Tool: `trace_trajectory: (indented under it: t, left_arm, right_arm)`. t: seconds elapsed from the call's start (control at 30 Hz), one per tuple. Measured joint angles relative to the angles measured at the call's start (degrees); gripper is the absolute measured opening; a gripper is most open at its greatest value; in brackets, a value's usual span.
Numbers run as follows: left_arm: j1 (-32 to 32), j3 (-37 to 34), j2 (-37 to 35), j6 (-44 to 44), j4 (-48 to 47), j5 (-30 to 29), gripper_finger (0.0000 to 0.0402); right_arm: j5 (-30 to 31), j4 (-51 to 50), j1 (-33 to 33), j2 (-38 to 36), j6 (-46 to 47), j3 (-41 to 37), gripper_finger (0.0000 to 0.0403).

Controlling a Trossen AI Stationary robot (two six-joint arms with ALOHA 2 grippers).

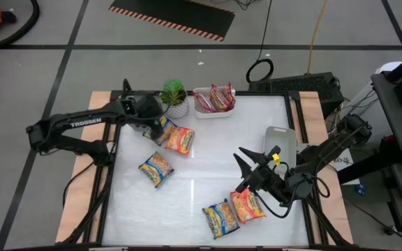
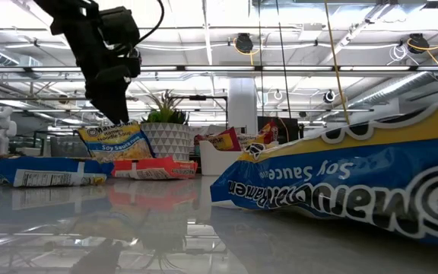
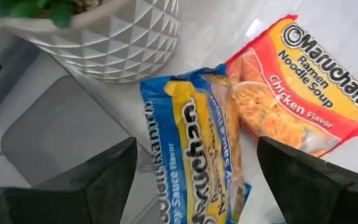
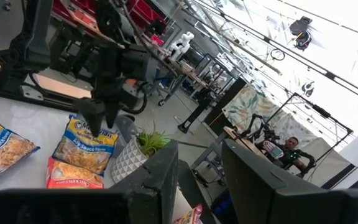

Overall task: Sort Maruchan noodles
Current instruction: Put the middle blue noodle pack into the black bin

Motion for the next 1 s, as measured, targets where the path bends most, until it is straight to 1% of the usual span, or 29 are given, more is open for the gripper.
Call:
trace_trajectory:
  t: [0.2, 0.3, 0.37, 0.47, 0.67, 0.77, 0.83, 0.93, 1.0]
  left_arm:
    - [0.97, -0.35, 2.27, 2.07, 0.54, -0.44, 0.0316]
    - [1.81, -0.35, 3.53, 3.28, 1.86, -0.25, 0.0295]
    - [2.18, -0.35, 4.22, 3.86, 2.65, 1.23, 0.0275]
    - [2.21, -0.35, 4.67, 4.90, 3.17, 2.54, 0.0236]
    - [2.45, -0.33, 4.40, 5.81, 3.48, 2.74, 0.0122]
    - [2.62, 0.08, 3.48, 5.81, 2.53, 4.02, 0.0081]
    - [2.62, 1.30, 2.81, 6.01, 1.39, 4.64, 0.0070]
    - [2.62, 4.62, 1.49, 7.78, -1.79, 4.61, 0.0066]
    - [2.62, 7.19, 0.85, 9.93, -5.67, 4.51, 0.0066]
  right_arm:
    - [-0.09, 0.00, 0.00, 0.00, -0.29, -0.01, 0.0116]
    - [-0.07, 0.28, 0.00, 0.00, -0.98, 0.01, 0.0116]
    - [-0.07, 0.35, 0.00, 0.00, -1.11, 0.00, 0.0116]
    - [-0.04, 0.33, 0.00, 0.00, -1.11, -0.01, 0.0116]
    - [-0.03, 0.20, 0.00, 0.00, -1.14, -0.01, 0.0116]
    - [0.00, -0.03, 0.00, 0.00, -1.14, 0.00, 0.0116]
    - [0.02, -0.09, 0.00, 0.00, -1.14, -0.01, 0.0116]
    - [0.04, -0.07, 0.00, 0.00, -1.13, 0.00, 0.0116]
    - [0.04, -0.09, 0.00, 0.00, -1.14, -0.01, 0.0116]
